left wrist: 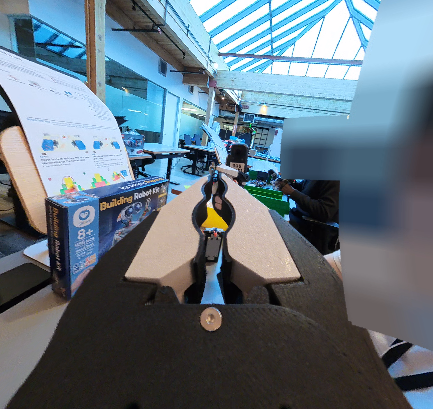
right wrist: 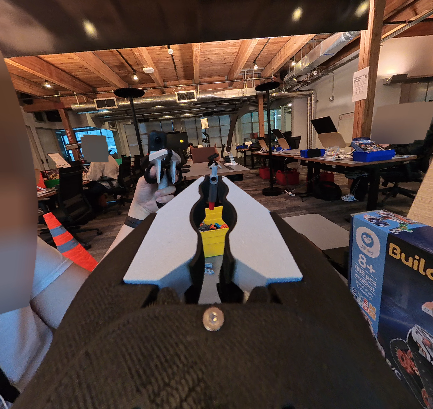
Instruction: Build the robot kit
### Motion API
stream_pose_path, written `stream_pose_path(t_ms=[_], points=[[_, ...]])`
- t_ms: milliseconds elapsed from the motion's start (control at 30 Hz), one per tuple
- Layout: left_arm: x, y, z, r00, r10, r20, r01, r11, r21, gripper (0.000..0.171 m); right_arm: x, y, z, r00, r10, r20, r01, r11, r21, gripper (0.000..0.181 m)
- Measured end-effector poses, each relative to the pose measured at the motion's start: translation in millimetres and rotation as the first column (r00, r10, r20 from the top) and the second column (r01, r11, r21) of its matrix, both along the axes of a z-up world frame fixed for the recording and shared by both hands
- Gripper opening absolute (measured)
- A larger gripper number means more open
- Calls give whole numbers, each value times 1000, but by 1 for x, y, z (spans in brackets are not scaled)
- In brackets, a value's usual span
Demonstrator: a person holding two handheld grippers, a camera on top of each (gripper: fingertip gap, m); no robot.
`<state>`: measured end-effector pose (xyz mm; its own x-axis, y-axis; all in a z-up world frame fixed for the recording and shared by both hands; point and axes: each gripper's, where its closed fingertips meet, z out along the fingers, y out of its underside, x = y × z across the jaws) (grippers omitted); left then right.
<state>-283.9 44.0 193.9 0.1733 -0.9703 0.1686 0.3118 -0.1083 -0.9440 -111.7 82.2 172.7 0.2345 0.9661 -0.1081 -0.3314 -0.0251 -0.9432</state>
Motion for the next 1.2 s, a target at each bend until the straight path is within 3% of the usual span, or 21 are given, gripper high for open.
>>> stream_pose_path(t_ms=[333, 600, 800, 1200], points=[[33, 13, -11, 995, -96, -22, 94, 993, -74, 2, -9, 23, -28, 998, -15, 64, 19, 998, -61, 5], [42, 25, -16, 996, -87, -11, 86, 992, -98, 2, -29, 28, -37, 997, 37, 62, -27, 988, -150, 5], [34, 21, -9, 996, -86, 17, 87, 993, -82, 2, -44, 15, -26, 994, 112, 10, -107, 968, -225, 5], [15, 0, 7, 997, -57, 53, 58, 998, -17, 2, -66, -18, -5, 984, 179, -18, -178, 956, -231, 5]])
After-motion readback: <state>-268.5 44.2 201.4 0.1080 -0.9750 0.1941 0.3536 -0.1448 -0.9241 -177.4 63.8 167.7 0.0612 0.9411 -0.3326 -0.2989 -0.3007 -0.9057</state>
